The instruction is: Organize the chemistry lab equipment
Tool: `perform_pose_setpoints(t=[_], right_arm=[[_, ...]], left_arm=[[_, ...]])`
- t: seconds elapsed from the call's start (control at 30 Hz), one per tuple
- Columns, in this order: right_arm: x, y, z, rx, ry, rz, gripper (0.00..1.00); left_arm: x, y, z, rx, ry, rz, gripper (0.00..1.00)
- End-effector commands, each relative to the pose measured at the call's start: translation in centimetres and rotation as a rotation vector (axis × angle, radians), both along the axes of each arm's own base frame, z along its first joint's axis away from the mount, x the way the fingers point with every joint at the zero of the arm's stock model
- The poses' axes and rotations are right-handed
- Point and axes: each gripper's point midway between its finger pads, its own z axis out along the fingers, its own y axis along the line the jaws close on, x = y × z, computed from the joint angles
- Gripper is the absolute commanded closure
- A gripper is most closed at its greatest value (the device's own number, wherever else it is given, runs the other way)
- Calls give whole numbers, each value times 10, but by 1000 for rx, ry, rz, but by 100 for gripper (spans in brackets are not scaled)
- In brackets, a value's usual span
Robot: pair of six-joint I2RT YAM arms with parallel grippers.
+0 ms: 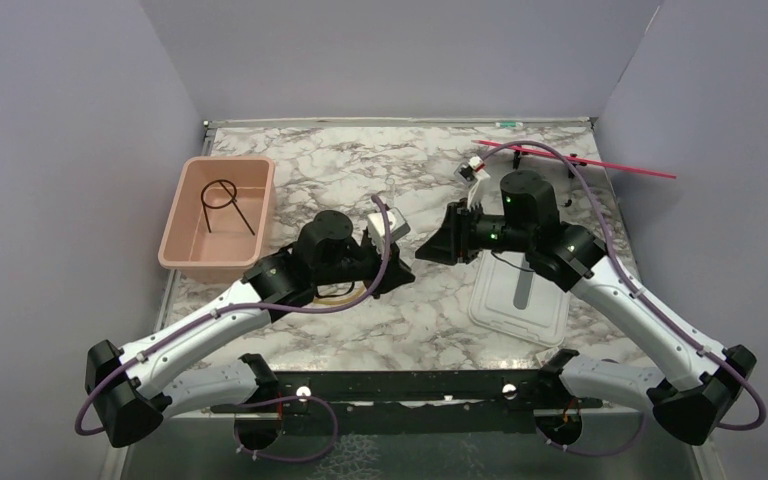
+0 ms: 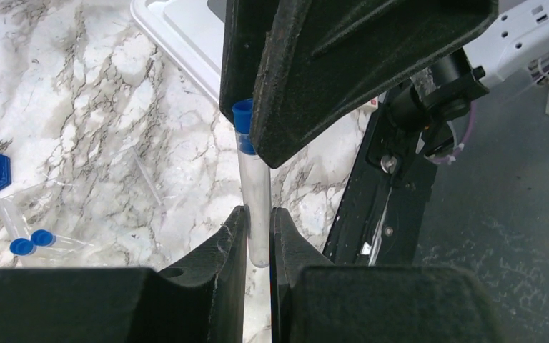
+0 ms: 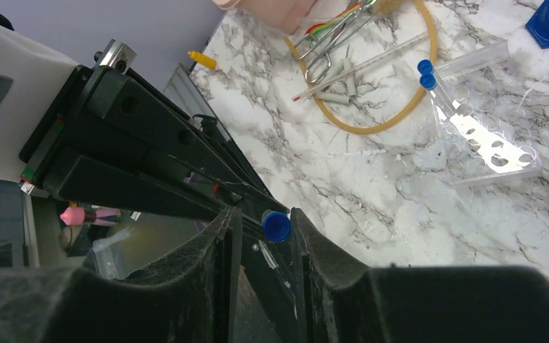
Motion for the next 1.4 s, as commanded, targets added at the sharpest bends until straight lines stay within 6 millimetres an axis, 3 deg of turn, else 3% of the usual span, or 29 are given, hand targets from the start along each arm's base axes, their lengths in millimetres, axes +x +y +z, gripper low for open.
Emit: perform_pose_setpoints(t=[0.0,0.27,0.43,0.47,0.6,0.7,0.77,0.97,1.13,1.37], right_arm=[[-8,4,-4,-1,12,71,66],[-9,10,-11,3,32,106,66],[-9,12,-10,16,29,104,84],[-8,12,-9,17,25,99,86],[3,8,-12,-17,-1,47,89],[20,5,-24,-81,-26,-8,89],[34,3,-36,-135,-42,-50,89],[75,10,-64,-245,-110,-163,90],[96,28,-99,-392,-227,-237,90],[110,56,-126,-458,-333,-244,90]], left_arm=[[-4,0,13,15,-48,-51,95],[0,0,16,19,-70,-44,95],[3,3,18,20,-81,-22,94],[3,4,20,15,-85,-12,92],[18,17,21,38,-108,107,61],[32,38,24,59,-145,240,37],[41,55,28,71,-176,337,31],[73,114,55,36,-259,713,28],[84,162,66,-5,-288,984,28],[81,184,74,-56,-309,1075,28]])
